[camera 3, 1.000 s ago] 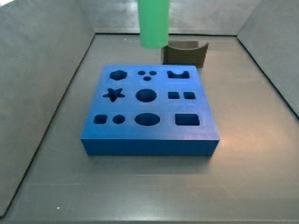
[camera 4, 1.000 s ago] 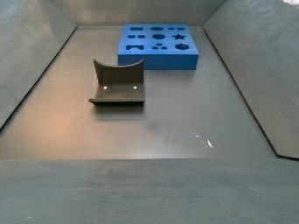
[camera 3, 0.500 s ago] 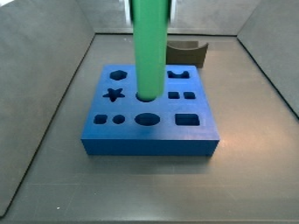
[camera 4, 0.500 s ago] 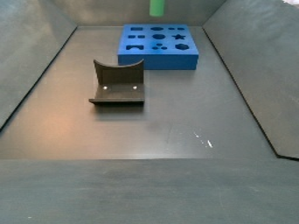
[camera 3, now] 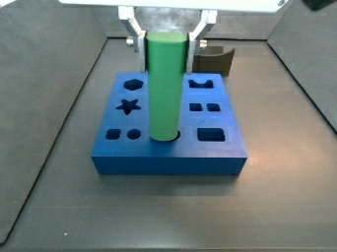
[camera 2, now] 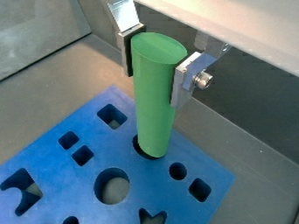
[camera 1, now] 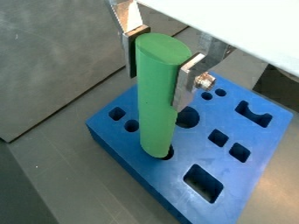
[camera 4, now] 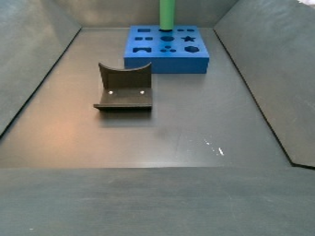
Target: Insert the oval object.
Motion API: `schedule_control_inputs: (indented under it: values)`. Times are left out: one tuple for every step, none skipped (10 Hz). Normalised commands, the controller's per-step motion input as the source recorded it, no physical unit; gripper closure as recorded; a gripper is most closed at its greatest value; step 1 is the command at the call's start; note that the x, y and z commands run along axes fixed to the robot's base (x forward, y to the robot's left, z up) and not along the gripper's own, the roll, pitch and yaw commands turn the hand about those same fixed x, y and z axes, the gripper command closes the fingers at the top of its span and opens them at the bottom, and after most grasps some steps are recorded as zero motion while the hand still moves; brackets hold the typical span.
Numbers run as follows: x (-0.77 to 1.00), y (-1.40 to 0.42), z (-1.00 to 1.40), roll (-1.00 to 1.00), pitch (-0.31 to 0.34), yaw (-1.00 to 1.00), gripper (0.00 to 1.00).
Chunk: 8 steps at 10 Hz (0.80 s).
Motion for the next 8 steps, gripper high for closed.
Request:
schedule_control_inputs:
  values:
    - [0.1,0.05,-0.22,0.04,0.081,0.0,1.0]
    - [0.23,0.03,-0.25,0.04,0.126,-0.03,1.0]
    - [0.21,0.01,-0.3,0.05,0.126,-0.1,1.0]
    - [0.2,0.0,-0.34,0.04,0.123,-0.16,1.0]
    - [0.14,0.0,-0.39,0.0,0.097,-0.19,1.0]
    - [0.02,0.0,-0.43,0.0,0.051,-0.15,1.0]
    - [0.0,0.0,-0.43,0.0,0.02,-0.13,1.0]
    - [0.0,0.0,-0.42,0.04,0.024,-0.09,1.0]
